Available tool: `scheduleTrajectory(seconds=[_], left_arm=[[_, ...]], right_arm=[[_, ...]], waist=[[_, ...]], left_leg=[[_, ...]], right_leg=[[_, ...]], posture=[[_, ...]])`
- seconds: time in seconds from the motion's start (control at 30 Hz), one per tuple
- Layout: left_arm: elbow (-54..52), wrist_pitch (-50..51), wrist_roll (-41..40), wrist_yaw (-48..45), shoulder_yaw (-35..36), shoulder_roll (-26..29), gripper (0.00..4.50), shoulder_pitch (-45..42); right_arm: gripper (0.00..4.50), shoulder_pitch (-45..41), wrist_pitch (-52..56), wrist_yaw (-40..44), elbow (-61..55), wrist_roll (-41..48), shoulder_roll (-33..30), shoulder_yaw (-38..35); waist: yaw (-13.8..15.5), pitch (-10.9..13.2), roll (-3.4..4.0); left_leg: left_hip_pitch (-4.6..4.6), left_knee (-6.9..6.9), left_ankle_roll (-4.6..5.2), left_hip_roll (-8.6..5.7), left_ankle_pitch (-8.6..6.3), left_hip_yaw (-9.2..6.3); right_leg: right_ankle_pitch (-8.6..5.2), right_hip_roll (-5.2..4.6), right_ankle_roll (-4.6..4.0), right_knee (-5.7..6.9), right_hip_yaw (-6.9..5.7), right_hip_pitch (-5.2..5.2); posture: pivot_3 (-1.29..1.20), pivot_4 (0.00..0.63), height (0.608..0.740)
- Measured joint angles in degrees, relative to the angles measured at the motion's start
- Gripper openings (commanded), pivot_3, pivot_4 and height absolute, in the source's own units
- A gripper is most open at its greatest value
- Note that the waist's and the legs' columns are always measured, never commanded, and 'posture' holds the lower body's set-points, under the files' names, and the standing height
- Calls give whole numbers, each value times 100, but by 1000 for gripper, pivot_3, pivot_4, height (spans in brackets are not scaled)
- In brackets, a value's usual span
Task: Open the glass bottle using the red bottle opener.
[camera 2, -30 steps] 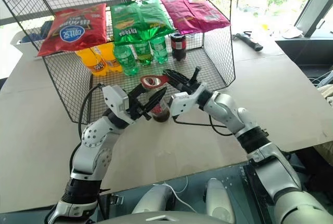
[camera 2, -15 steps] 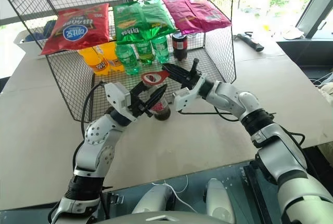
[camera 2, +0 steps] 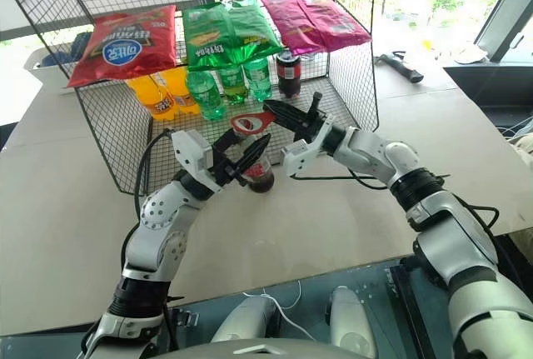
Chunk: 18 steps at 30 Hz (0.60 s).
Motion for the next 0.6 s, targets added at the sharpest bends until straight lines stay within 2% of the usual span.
scheduleTrajectory(seconds=[0.27, 0.6], left_arm=[[60, 29, 5, 79, -29, -57, 2028, -31], [38, -20, -2, 84, -33, -76, 2028, -5]], right_arm=[[0, -462, -62, -330, 153, -196, -165, 84], [0, -138, -212, -24, 273, 418, -10, -20]], waist=[[-16, -12, -7], [-35, -13, 0]], left_leg=[[2, -5, 0, 2, 0, -1], [6, -29, 0, 8, -1, 3]], right_leg=[[-1, 5, -1, -3, 1, 0], [-1, 7, -1, -14, 5, -4]], posture=[[0, 150, 739], [0, 150, 739]])
